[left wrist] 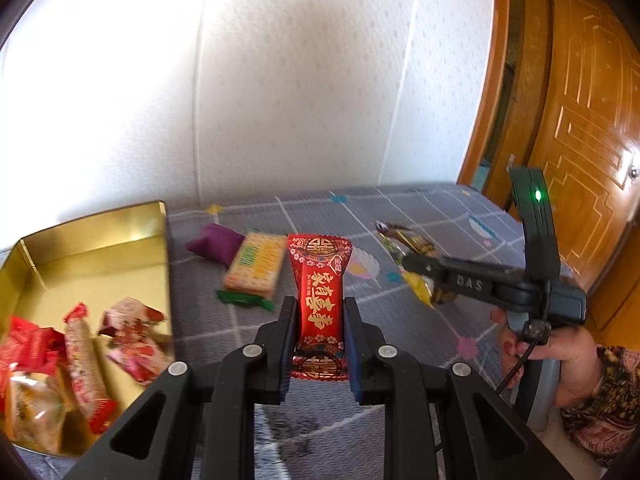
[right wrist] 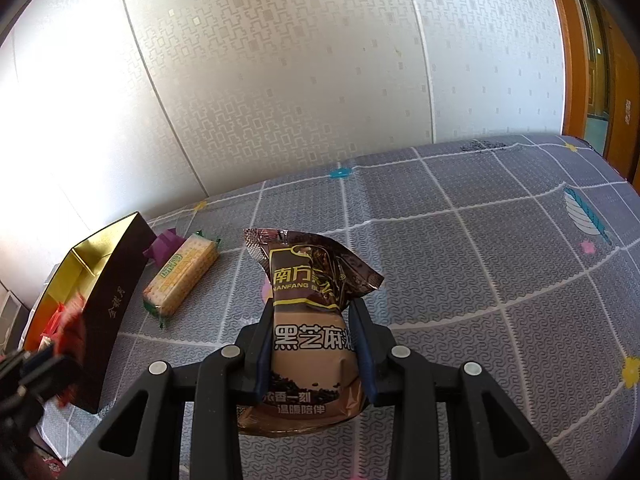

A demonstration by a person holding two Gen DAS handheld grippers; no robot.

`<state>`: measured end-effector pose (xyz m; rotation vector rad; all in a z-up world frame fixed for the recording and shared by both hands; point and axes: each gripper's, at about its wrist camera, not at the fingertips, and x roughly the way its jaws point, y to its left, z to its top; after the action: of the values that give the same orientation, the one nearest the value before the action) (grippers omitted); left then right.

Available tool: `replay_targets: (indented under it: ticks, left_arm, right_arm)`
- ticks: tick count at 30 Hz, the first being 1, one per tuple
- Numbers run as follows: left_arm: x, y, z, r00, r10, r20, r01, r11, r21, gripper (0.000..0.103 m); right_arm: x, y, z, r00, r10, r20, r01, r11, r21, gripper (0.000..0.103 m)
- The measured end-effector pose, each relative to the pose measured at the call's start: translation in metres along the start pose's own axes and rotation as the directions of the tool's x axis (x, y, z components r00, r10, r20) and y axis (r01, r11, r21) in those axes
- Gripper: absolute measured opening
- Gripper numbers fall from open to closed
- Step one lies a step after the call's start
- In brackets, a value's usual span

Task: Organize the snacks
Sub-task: 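Carry the red candy bar to the tin with left gripper while right carries the brown bag, then lower the red candy bar into the tin and open the left gripper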

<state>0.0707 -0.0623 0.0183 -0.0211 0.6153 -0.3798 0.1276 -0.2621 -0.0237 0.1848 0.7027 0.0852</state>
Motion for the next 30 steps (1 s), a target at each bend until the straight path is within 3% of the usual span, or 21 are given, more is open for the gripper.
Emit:
replay_targets:
  ticks: [10,17,21,30]
  left_arm:
    - [-0.025,0.059,0.002,0.993,0.109,0.042,-0.103,0.986,-0.132,0.022]
    - [-0.027,0.100,-0.016,0.984,0.178,-0.001,-0.174,0.962,-0.212,0.022]
    - [-0.027,0.119,-0.024,0.984,0.175,-0.030,-0.177,0.953,-0.246,0.022]
    - [-0.011,0.128,-0.042,0.971,0.207,-0.117,-0.231,0.939,-0.253,0.023]
  right_arm:
    - [-0.009,0.010,0.000,0.999,0.031,0.045,-0.030,0.999,-0.030,0.035]
    - [-0.011,0.016,-0.002,0.997,0.053,0.062,-0.051,0.998,-0.031,0.035]
    - [-0.011,0.020,-0.003,0.996,0.065,0.060,-0.062,0.997,-0.039,0.035]
    - [-0.014,0.030,-0.008,0.993,0.104,0.058,-0.102,0.994,-0.043,0.035]
